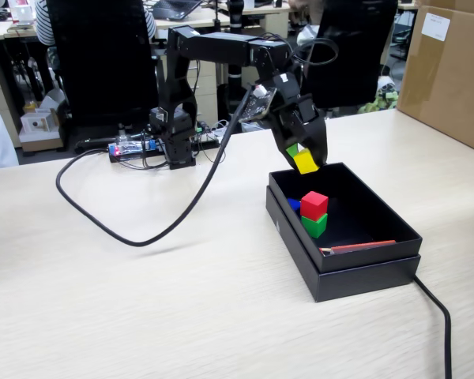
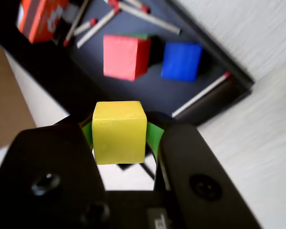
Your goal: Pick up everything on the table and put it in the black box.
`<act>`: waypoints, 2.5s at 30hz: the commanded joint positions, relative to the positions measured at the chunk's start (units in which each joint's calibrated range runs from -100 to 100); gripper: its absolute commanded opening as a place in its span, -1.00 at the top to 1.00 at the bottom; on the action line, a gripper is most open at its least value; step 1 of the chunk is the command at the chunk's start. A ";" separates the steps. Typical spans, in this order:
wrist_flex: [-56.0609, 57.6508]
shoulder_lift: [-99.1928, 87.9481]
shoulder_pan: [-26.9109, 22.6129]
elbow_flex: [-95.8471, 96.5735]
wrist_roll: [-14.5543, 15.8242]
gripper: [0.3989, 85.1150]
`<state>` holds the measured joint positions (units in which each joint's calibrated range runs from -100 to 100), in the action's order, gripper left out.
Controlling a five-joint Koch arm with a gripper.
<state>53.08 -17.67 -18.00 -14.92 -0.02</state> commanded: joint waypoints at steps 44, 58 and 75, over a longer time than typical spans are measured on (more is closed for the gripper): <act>6.84 -29.78 6.45 9.67 1.61 -0.15; -17.96 -67.64 16.21 60.98 0.63 -0.18; -55.71 -81.76 19.24 104.77 -3.03 -0.21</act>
<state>6.16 -98.58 0.85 88.13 -2.08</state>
